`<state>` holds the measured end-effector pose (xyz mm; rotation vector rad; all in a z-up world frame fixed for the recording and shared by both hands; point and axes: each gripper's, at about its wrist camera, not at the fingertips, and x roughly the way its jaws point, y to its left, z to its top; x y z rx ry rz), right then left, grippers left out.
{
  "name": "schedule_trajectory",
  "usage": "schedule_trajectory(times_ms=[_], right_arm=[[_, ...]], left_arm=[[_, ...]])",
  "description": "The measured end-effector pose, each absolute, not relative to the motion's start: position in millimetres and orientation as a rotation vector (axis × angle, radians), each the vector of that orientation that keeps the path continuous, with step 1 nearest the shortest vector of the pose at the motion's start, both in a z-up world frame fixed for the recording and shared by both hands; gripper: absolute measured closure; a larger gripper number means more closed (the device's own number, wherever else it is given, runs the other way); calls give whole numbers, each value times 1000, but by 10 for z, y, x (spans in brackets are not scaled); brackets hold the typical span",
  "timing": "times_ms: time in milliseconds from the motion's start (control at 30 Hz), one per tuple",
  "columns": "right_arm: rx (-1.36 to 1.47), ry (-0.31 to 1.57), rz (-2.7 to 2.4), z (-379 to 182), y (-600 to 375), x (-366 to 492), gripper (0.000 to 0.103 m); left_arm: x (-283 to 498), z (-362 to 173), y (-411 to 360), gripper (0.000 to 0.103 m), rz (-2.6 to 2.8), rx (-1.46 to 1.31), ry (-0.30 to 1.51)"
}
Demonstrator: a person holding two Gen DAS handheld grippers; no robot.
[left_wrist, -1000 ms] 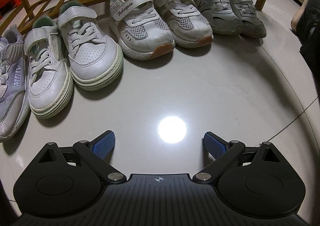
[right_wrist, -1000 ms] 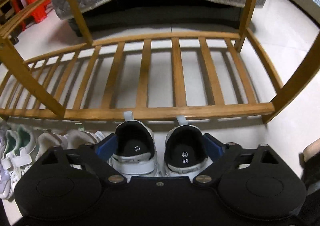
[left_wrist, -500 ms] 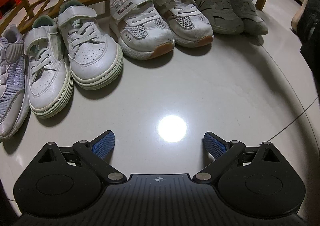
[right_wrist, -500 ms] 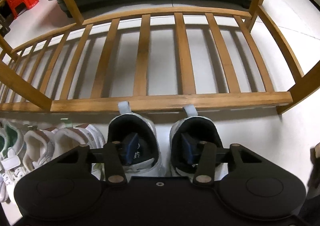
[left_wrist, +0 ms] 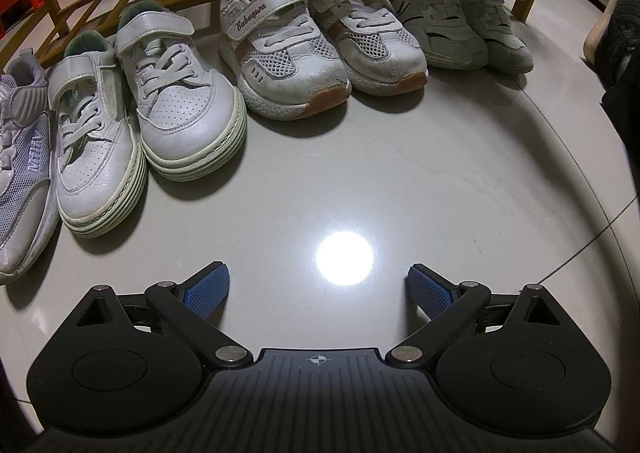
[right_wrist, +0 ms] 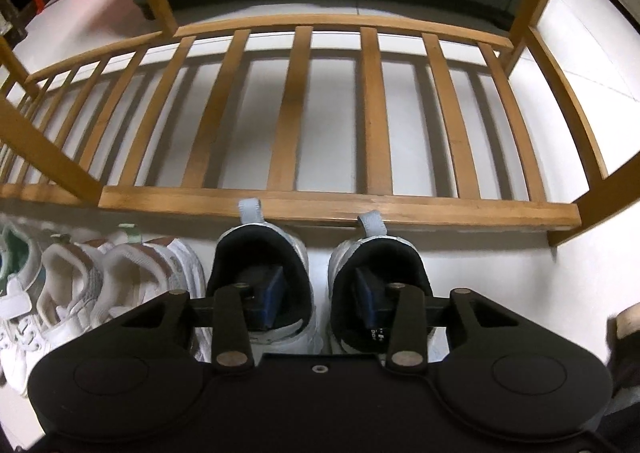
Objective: Organize scattered shoes
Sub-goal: 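Grip both black-lined sneakers at their heels with the right tool, then lift the black-lined pair up onto the wooden rack shelf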
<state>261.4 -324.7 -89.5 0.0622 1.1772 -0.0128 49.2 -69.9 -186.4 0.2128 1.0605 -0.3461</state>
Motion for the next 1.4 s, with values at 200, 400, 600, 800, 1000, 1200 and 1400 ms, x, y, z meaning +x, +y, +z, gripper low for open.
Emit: schedule_trajectory(times_ms=[200,400,600,800,1000,1200,1400], right_arm=[[56,1188,-4,-896,-3269,2647,63],[65,1208,5,-940,-3274,2682,61],[77,1223,27,-942,-3282,2707,60],[81,1225,48,-909,-3297,2731,59],[108,1239,49,-929,-3294,2779,55],[84,1264,-25,-1160,-3245,2799,59],[71,1202,-61,-1181,-3251,2738,76]], left_arm=[[493,-1867,-706,6,-345,213,1061],[533,-1868,-668,6,-359,222,1061],[539,-1870,-669,6,-359,221,1061],[553,-1866,-671,6,-358,221,1061],[557,-1867,-679,6,-356,220,1060],[554,-1875,-678,6,-358,220,1058],[545,-1878,-652,6,-360,219,1056]])
